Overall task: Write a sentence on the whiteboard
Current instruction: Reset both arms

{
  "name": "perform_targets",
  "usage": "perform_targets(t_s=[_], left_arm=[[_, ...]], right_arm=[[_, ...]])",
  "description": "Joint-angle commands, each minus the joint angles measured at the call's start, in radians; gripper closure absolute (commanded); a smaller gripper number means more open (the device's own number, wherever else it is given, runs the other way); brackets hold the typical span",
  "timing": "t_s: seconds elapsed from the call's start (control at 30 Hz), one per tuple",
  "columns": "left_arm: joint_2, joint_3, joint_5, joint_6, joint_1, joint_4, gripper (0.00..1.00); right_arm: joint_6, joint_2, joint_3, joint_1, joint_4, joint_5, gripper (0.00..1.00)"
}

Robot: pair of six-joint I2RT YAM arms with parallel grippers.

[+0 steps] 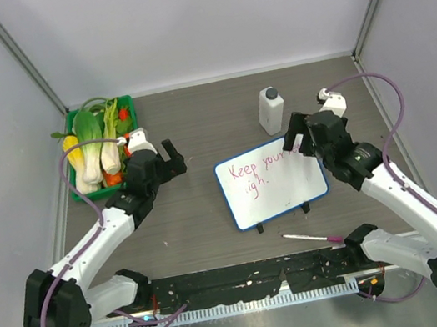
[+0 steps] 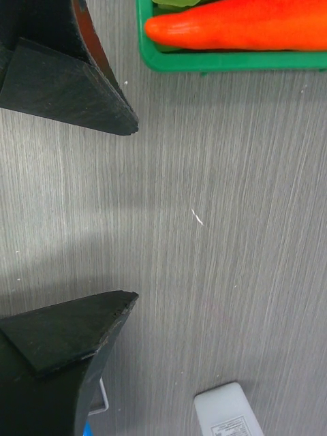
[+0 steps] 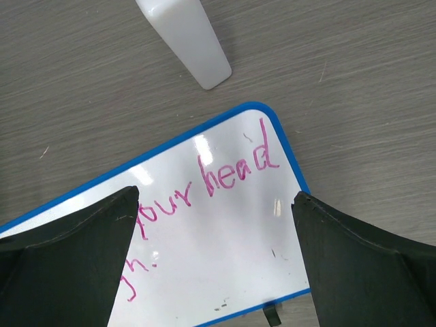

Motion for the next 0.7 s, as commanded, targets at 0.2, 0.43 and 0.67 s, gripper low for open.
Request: perform_targets(t_s=[0.2, 0.43, 0.67], left_arm=[[-0.034, -0.066, 0.160, -0.111, -0.001, -0.012, 0.01], [-0.034, -0.057, 0.214, -0.114, -0.001, -0.077, 0.03], [-0.048, -0.052, 0.206, -0.125, -0.001, -0.084, 0.02]], right_arm=[[0.053, -0.168, -0.069, -0.004, -0.073, -0.035, 0.01], [0.079, -0.244, -0.117, -0.004, -0.078, -0.033, 0.01], [0.075, -0.245, -0.115, -0.003, -0.063, -0.013, 0.00]])
